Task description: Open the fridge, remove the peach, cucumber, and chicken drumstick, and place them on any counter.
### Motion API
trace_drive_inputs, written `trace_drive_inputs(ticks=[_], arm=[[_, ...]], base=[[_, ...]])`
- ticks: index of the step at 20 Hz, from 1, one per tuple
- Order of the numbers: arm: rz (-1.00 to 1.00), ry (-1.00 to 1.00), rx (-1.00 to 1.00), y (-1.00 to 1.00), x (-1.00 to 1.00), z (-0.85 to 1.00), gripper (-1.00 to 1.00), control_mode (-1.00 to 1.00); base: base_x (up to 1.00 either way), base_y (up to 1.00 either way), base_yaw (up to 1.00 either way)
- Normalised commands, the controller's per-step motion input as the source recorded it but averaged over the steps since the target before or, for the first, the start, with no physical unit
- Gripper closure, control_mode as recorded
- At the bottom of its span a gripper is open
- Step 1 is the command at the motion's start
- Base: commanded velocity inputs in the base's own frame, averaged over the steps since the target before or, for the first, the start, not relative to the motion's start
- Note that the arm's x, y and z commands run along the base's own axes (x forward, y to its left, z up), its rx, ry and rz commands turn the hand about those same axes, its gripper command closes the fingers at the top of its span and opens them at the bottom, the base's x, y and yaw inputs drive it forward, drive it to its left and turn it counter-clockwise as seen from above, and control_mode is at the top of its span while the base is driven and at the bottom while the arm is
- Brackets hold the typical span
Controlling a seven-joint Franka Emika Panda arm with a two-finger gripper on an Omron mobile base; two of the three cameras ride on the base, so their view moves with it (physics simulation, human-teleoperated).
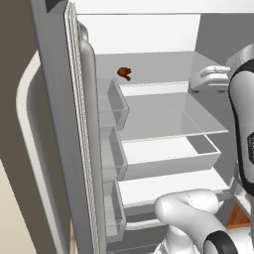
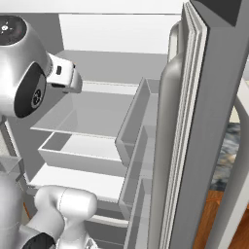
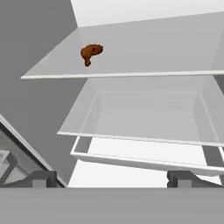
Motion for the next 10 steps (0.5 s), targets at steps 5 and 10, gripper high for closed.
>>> trace_drive_inputs(ticks=[5,10], arm=[[0.06,0.00,0.00,0.28,0.44,0.00,-1.00,-1.00],[0.01,-0.01,0.00,0.21,0.53,-0.01,-1.00,-1.00]], base=[[0.00,0.00,0.00],[0.00,0.00,0.00]])
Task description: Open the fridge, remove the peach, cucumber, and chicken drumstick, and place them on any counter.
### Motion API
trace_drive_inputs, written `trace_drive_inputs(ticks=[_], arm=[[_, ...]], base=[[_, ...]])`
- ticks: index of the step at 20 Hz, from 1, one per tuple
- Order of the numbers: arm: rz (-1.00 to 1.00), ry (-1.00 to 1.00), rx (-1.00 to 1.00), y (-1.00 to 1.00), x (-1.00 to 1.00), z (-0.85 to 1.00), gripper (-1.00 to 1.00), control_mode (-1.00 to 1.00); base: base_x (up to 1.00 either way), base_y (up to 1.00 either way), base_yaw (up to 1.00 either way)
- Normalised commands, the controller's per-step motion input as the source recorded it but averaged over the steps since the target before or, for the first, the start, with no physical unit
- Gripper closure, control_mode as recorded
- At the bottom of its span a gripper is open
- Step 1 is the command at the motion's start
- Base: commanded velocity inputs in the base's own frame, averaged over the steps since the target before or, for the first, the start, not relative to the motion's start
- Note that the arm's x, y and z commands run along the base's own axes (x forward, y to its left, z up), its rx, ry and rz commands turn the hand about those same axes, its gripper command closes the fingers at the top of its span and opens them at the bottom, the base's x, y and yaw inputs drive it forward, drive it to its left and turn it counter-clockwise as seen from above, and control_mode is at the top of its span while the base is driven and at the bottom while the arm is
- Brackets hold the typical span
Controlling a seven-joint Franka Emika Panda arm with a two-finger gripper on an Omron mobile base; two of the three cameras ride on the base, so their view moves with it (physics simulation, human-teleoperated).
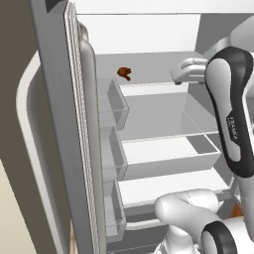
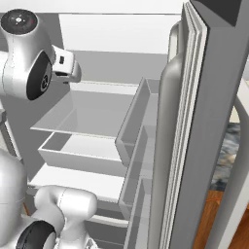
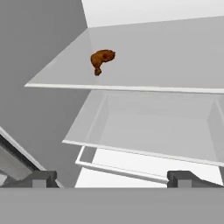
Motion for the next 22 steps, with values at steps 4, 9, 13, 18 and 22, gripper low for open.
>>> trace_drive_inputs(ticks=[4,9,13,18,22], arm=[[0.01,0.00,0.00,0.23,0.56,-0.04,-1.00,-1.00],[0.01,-0.01,-0.05,0.32,0.51,-0.27,-1.00,-1.00],[0.00,-0.01,-0.05,0.31,0.40,-0.21,-1.00,-1.00],[0.00,0.00,-0.01,0.32,0.29,-0.02,-1.00,-1.00],[0.00,0.00,0.00,0.26,0.23,0.00,-1.00,-1.00]], base=[[0.00,0.00,0.00],[0.00,0.00,0.00],[0.00,0.00,0.00],[0.00,0.00,0.00],[0.00,0.00,0.00]])
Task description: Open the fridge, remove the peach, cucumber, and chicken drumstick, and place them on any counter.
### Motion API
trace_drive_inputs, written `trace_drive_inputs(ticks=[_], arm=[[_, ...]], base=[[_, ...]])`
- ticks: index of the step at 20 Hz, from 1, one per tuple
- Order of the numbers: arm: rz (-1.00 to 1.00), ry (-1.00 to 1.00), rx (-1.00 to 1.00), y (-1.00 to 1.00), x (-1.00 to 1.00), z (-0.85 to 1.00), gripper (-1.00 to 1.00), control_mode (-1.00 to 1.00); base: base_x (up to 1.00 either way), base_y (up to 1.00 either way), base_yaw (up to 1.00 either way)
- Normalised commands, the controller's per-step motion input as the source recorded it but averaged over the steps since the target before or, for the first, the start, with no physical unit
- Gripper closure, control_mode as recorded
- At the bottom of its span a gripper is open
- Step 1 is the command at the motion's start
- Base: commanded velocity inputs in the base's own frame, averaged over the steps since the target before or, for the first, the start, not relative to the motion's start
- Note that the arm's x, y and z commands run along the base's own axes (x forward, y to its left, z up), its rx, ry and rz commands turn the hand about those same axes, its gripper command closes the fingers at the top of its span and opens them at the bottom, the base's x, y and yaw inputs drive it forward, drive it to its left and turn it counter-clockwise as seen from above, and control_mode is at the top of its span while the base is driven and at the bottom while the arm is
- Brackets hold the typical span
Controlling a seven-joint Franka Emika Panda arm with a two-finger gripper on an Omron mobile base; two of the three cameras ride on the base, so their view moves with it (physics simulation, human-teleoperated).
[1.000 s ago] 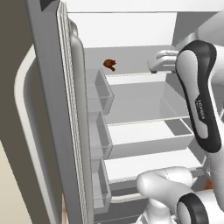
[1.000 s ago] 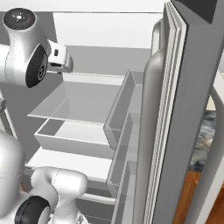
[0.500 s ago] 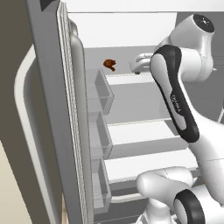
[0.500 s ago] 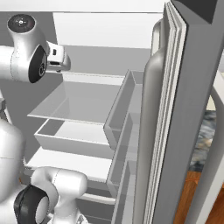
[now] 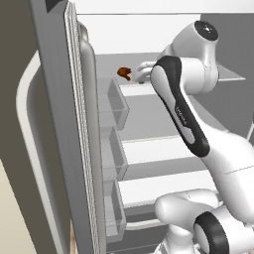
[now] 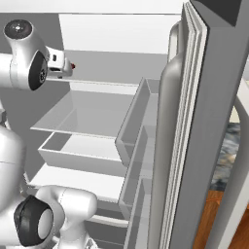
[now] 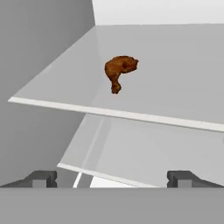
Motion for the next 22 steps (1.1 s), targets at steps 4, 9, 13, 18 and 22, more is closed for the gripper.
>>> trace_drive_inputs(ticks=[4,9,13,18,22], arm=[[0.00,0.00,0.00,0.15,0.34,0.00,-1.00,-1.00],[0.00,0.00,0.00,0.11,0.44,0.00,-1.00,-1.00],[0.00,0.02,0.00,0.00,0.44,0.00,-1.00,-1.00],[0.00,0.03,0.00,0.01,0.41,-0.10,-1.00,-1.00],[0.00,0.00,-0.01,0.15,0.32,-0.14,-1.00,-1.00]], base=[[0.00,0.00,0.00],[0.00,0.00,0.00],[0.00,0.00,0.00],[0.00,0.00,0.00],[0.00,0.00,0.00]])
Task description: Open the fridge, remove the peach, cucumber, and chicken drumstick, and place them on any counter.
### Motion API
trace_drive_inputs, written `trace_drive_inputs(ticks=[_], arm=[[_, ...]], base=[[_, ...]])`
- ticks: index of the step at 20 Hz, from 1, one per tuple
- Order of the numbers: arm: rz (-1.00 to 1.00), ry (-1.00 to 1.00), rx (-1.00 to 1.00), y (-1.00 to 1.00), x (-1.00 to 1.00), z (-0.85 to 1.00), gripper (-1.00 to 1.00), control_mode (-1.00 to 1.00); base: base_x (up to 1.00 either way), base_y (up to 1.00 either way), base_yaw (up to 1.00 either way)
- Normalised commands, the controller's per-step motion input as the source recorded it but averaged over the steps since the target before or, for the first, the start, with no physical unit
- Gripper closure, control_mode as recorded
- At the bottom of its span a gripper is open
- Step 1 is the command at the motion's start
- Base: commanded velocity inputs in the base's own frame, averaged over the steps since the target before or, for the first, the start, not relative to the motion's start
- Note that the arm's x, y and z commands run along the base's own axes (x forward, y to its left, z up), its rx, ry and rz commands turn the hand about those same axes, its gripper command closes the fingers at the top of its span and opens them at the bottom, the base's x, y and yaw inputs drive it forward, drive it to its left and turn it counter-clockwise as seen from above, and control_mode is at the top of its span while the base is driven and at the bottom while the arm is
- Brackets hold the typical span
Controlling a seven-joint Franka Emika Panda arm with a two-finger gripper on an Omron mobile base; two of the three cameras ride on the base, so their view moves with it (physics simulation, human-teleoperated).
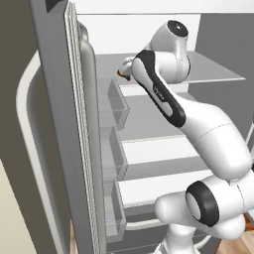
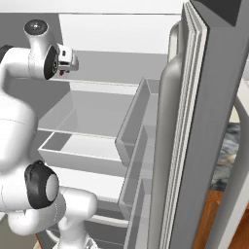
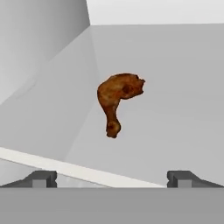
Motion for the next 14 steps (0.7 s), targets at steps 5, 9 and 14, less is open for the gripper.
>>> trace_drive_inputs(ticks=[5,9,14], arm=[[0.00,0.00,-0.01,0.18,0.27,-0.09,-1.00,-1.00],[0.00,0.00,0.00,0.04,0.36,-0.01,-1.00,-1.00],[0.00,0.00,0.00,0.01,0.36,-0.02,-1.00,-1.00]], base=[[0.00,0.00,0.00],[0.00,0.00,0.00],[0.00,0.00,0.00]])
